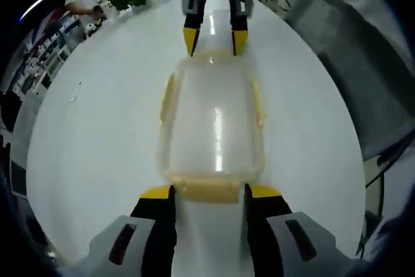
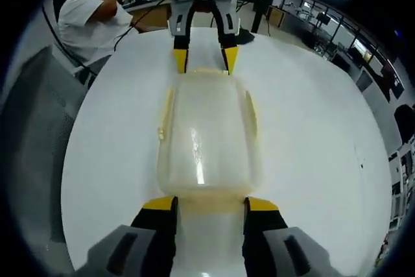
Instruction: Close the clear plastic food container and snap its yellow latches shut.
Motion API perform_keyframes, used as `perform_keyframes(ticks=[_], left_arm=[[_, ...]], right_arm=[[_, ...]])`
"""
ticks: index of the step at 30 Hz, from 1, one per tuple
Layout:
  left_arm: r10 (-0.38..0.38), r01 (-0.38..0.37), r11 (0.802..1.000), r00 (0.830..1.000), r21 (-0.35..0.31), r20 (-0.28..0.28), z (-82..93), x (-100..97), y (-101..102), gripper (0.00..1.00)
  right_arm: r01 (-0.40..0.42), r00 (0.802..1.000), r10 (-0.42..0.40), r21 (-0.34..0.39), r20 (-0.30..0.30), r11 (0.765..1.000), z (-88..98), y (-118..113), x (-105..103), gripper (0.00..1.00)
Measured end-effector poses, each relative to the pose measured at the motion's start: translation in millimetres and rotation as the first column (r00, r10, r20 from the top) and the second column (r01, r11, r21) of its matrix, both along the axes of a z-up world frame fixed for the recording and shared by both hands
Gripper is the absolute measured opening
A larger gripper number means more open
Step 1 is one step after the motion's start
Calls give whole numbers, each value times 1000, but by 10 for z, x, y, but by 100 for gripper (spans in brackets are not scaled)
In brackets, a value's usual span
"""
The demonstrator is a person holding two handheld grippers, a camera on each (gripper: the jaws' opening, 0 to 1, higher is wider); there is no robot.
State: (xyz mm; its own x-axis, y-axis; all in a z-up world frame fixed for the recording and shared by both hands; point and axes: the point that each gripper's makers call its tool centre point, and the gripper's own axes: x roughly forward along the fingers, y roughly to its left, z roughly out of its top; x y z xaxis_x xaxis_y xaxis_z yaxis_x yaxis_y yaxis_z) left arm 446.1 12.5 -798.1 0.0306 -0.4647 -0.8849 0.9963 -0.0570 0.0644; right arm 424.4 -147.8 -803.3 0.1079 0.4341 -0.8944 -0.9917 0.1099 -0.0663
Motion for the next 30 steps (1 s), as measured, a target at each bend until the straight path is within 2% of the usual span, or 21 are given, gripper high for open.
perform_keyframes(ticks=[2,11,13,15,16,18,21,26,30], left_arm=[[-4,4,1000,1000,6,-18,-12,-27,5,38],[35,-34,999,999,19,-34,-19,-26,10,38],[58,-57,998,997,27,-54,-28,-29,20,38],[45,-43,998,998,35,-47,-32,-63,18,37],[23,-22,999,999,43,-24,-29,-62,30,37],[47,-45,999,998,29,-38,-22,-107,35,36],[38,-37,999,999,22,-15,35,-146,29,36],[47,-46,999,998,26,-45,150,-250,21,36],[51,-50,998,998,29,-33,236,-300,19,36]], right_arm=[[-13,1000,13,-6,-9,1000,4,1,-7,37],[-22,999,20,-36,-41,999,-5,0,-4,37],[-33,999,31,-49,-42,998,-8,8,-4,36],[-55,998,53,-48,-37,997,-5,8,-8,36],[-56,998,54,-40,-32,998,-3,7,-13,35],[-62,998,61,-28,-18,998,6,0,-20,35],[-73,997,73,-22,-3,997,73,0,-52,35],[-94,996,93,-9,-16,996,180,5,-118,35],[-103,995,103,-9,-16,995,285,3,-159,35]])
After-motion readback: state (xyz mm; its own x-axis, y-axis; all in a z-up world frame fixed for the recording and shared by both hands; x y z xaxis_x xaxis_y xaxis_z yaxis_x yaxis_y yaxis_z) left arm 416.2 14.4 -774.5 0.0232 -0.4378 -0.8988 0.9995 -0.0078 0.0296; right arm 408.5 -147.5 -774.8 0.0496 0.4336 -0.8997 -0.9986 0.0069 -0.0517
